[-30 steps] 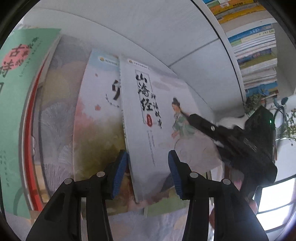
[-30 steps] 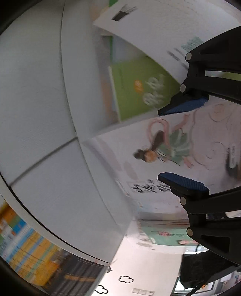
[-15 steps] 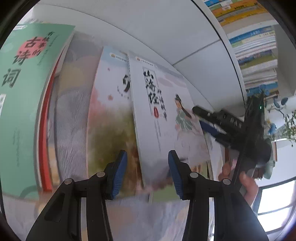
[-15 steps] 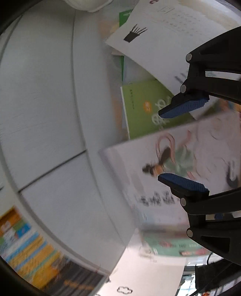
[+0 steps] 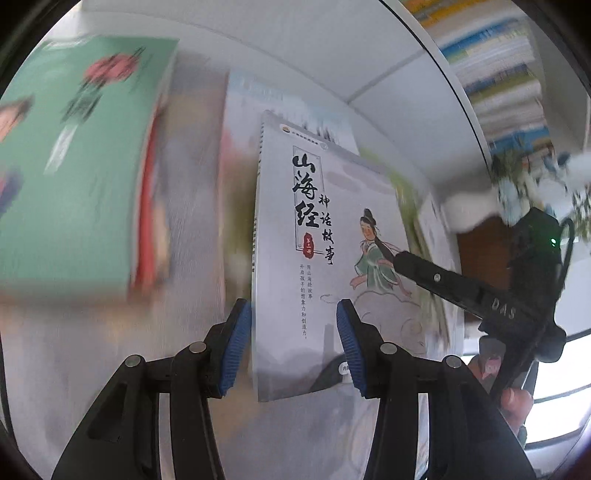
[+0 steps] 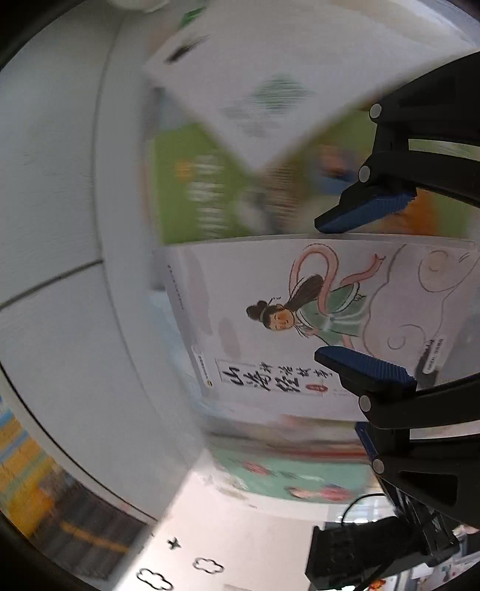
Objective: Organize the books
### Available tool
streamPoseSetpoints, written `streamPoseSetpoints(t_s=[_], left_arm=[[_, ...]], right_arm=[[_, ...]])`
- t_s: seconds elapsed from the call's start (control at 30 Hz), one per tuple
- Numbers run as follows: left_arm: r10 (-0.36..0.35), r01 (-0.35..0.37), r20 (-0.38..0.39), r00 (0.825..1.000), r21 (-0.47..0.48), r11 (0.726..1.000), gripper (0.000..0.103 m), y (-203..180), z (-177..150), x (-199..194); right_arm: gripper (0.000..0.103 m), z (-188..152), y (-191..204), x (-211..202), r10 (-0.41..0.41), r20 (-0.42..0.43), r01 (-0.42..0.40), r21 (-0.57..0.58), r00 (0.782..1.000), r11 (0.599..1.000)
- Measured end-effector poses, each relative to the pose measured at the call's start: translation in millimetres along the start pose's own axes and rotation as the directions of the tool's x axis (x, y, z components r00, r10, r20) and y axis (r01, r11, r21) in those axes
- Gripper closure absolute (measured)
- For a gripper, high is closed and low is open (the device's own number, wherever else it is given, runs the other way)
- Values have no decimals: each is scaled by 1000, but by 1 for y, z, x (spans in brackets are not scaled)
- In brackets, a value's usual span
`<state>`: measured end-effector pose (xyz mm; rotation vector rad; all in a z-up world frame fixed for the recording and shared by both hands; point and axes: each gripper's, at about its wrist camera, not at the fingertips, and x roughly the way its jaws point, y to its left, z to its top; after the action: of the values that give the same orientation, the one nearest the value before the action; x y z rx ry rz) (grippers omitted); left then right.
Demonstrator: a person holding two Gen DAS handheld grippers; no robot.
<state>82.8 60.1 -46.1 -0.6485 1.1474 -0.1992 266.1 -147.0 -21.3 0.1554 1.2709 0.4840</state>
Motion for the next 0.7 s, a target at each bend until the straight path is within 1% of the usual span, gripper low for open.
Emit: streamPoseSetpoints(t_s=[0.07, 0.1, 0.13, 0.17, 0.23, 0.27, 0.3, 0.33, 0.37, 0.4, 0.43, 0.47, 0.5, 0.6, 0.63, 0.67, 0.7], left_arm=[[5, -4, -25, 1000, 24, 1000, 59, -5, -34, -9], [2, 0, -49, 999, 38, 999, 59, -7, -54, -12], [-3, 6, -72, 997, 42, 999, 59, -9, -68, -12], [-7, 11, -94, 996, 41, 999, 59, -13, -87, -11], [-30, 37, -139, 990, 43, 998, 59, -15, -117, -10], [-48, 55, -149, 988, 45, 997, 61, -15, -132, -11], [-54, 60, -146, 988, 38, 997, 62, -15, -141, -14], [-57, 61, -137, 989, 25, 998, 62, -13, -148, -17], [-55, 57, -127, 990, 13, 998, 64, -11, -153, -20], [-44, 46, -121, 992, 7, 999, 66, -10, -156, -22], [-36, 37, -123, 992, 7, 999, 68, -11, -157, -21], [-31, 33, -125, 992, 10, 999, 68, -15, -157, -19], [-27, 30, -126, 992, 18, 999, 68, -17, -158, -17], [-25, 29, -110, 994, 37, 999, 68, -20, -159, -14], [-35, 39, -109, 993, 38, 999, 68, -12, -162, -20], [-56, 60, -104, 993, 32, 998, 68, -8, -165, -24], [-107, 109, -98, 989, 17, 994, 68, -7, -167, -28]], right_arm=[[40, -36, 8, -13, -23, -1, 23, -26, 1000, 999], [40, -60, 11, -21, -39, -1, 39, -48, 999, 998], [40, -74, 12, -23, -47, -4, 47, -54, 999, 997], [40, -101, 10, -29, -62, -18, 61, -49, 998, 997], [40, -134, 3, -37, -64, -34, 63, -24, 997, 998], [40, -157, -3, -44, -62, -39, 62, -5, 997, 998], [40, -166, -11, -49, -61, -44, 61, 2, 997, 998], [44, -185, -19, -54, -50, -59, 51, 17, 997, 999], [51, -195, -25, -57, -40, -67, 43, 32, 997, 999], [54, -207, -30, -58, -38, -72, 41, 52, 997, 998], [58, -219, -36, -66, -39, -57, 43, 59, 998, 997], [60, -227, -32, -67, -40, -49, 43, 57, 998, 997], [61, -235, -33, -71, -37, -43, 40, 56, 998, 998], [61, -256, -29, -63, -33, -55, 35, 45, 998, 998], [61, -261, -27, -62, -38, -44, 40, 39, 998, 998], [61, -264, -23, -63, -40, -24, 41, 24, 999, 999], [60, -265, -19, -61, -32, -21, 32, 20, 999, 999]])
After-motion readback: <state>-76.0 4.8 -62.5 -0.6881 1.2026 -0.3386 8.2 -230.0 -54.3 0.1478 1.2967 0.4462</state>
